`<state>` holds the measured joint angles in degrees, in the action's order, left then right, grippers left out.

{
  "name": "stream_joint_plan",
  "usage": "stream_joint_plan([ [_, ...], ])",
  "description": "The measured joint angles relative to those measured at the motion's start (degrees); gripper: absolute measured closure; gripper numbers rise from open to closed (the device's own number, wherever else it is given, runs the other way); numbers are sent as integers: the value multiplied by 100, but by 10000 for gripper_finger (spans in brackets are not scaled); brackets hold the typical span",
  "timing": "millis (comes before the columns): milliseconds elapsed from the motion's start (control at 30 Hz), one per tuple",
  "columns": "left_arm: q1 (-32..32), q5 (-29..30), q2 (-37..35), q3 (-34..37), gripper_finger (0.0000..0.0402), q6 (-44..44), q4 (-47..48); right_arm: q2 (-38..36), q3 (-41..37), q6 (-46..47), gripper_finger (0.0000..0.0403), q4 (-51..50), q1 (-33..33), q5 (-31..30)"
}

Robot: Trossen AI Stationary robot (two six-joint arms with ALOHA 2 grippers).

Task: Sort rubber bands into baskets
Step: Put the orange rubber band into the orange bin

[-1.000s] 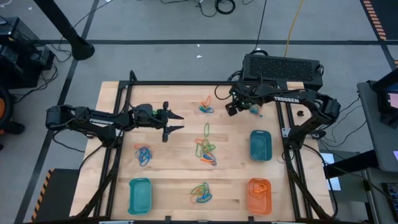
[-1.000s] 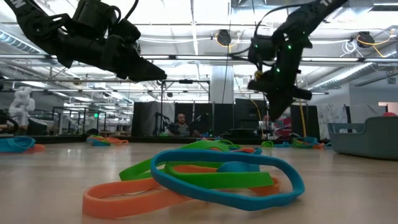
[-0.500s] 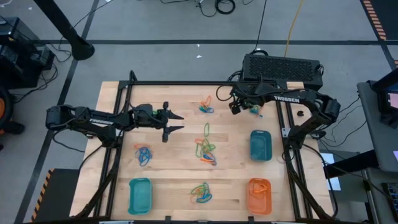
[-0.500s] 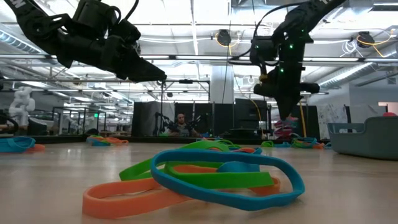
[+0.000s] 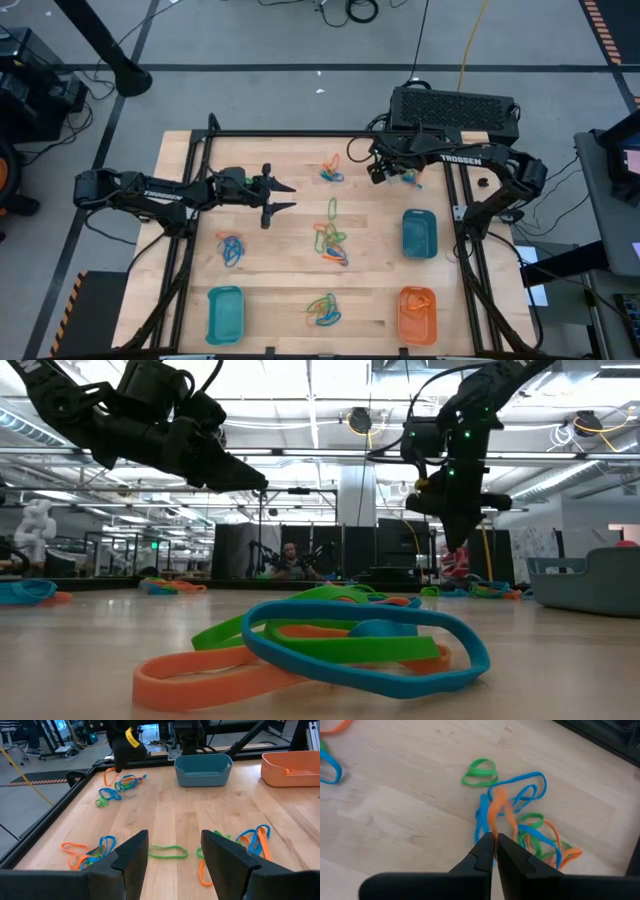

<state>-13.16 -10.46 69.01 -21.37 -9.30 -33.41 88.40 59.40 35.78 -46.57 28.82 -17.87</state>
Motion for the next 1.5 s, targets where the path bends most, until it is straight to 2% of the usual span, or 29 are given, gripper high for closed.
stream_joint_plan([
  [333,-1,0,0,0,210,-2,0,0,0,-139,402,5,0,204],
  [567,-1,0,0,0,210,-4,0,0,-2,-247,402,598,-131,1188],
  [700,1,0,-2,0,210,-4,-2,0,143,-264,403,596,-429,1494],
  [867,-1,-223,0,0,210,-2,-75,0,600,-213,403,603,-1068,1815],
  [967,42,-549,-2,0,210,2,-196,0,923,-134,403,593,-1582,1830],
  [1100,201,-669,-2,-21,210,58,-219,0,1369,8,403,305,-2257,1839],
  [1300,556,-999,-2,-191,210,149,-156,0,1860,578,403,-291,-3188,1998],
  [1500,983,-1027,-2,-457,210,124,-29,0,1982,1321,402,-604,-4196,2272],
])
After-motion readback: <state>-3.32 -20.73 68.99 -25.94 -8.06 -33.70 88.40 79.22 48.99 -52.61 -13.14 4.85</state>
